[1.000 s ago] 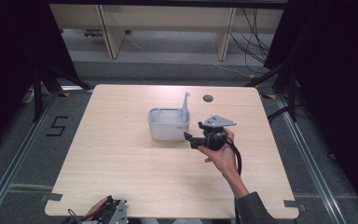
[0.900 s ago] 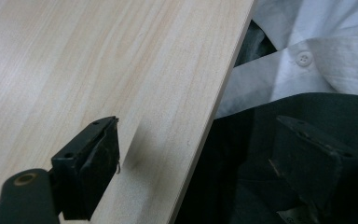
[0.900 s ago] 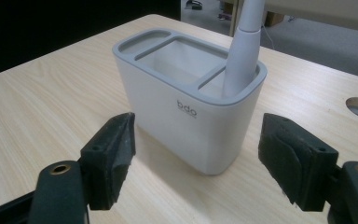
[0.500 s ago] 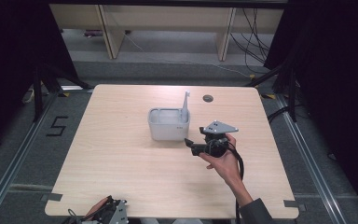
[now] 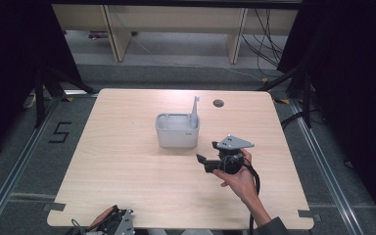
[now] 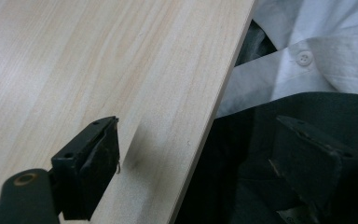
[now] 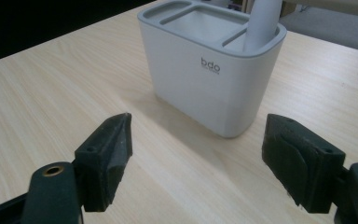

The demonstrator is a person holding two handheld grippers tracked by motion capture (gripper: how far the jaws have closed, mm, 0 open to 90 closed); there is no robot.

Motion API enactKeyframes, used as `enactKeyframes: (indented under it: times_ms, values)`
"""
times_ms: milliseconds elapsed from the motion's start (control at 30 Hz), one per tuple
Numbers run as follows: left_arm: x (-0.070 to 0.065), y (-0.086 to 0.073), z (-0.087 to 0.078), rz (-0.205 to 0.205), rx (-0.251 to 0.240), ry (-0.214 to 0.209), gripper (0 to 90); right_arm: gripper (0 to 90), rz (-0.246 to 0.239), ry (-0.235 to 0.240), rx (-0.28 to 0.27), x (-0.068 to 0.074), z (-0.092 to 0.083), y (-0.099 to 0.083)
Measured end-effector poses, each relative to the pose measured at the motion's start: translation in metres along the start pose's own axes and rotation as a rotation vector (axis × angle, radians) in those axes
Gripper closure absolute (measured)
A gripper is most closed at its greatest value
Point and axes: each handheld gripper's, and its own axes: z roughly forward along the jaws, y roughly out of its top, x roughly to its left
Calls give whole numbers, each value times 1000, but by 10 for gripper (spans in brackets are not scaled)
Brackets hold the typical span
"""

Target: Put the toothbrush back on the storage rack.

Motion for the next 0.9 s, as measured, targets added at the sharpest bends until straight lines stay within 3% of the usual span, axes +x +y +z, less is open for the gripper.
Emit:
enactKeyframes:
  times_ms: [167,267,300,433,567,600,700,733,900]
  values:
    - [0,0,0,-1,0,1,152,244,-5,-3,8,1,-2,-6]
    - [0,0,0,-1,1,1,152,241,21,1,22,4,-3,-10]
    - [0,0,0,1,1,1,152,239,0,8,17,3,-2,-11]
    - [0,0,0,2,2,0,152,236,-4,5,27,7,-4,-15]
    - [0,0,0,1,1,1,152,229,-6,32,23,9,-5,-20]
    - [0,0,0,2,2,1,152,228,20,21,34,13,-7,-23]
    - [0,0,-1,3,0,1,152,228,0,19,35,12,-8,-25]
    - [0,0,0,2,-1,1,152,228,27,32,41,14,-8,-28]
    - [0,0,-1,2,-1,2,151,227,17,35,55,15,-11,-35]
